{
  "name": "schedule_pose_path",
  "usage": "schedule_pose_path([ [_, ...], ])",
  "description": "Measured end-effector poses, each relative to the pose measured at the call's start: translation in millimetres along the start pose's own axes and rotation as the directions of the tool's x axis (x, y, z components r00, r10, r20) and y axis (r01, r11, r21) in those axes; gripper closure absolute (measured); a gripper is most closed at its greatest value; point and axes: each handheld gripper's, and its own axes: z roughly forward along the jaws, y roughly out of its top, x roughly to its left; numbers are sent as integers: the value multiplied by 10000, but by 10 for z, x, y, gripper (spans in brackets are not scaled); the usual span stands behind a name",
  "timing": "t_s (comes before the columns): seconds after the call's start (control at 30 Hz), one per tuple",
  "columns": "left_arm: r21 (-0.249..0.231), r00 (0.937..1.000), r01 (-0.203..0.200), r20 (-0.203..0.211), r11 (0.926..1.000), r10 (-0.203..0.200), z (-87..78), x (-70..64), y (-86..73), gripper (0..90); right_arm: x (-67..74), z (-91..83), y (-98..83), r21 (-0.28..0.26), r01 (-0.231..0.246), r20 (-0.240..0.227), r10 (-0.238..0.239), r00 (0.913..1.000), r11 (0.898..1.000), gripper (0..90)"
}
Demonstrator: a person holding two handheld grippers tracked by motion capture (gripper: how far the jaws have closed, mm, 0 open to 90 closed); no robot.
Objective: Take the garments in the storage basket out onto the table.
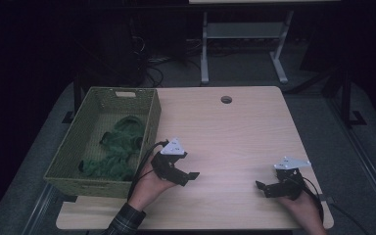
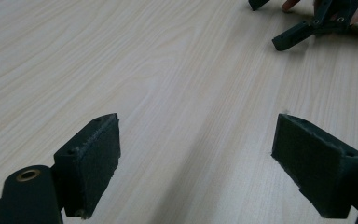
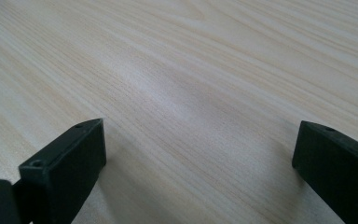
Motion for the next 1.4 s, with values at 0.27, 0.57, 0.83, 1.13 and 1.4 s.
schedule_pose_path([
  [0.27,-67,10000,-34,51,10000,34,-64,5,71,147,-1,1,0,-11,18,2,-18,10000,10000,24],
  [0.57,-25,10000,-57,40,10000,57,-117,12,144,146,2,-1,0,14,-23,-15,23,10000,10000,24],
  [0.83,7,9998,-193,-70,9998,193,-177,32,208,146,2,0,0,11,-19,-14,19,10000,10000,24],
  [1.13,-168,9996,-149,-262,9997,145,-291,111,241,146,2,0,0,9,-22,-14,22,10000,10000,24],
  [1.4,-328,9999,85,-102,9994,-88,-341,157,251,145,2,0,0,8,-19,-15,19,10000,10000,24],
])
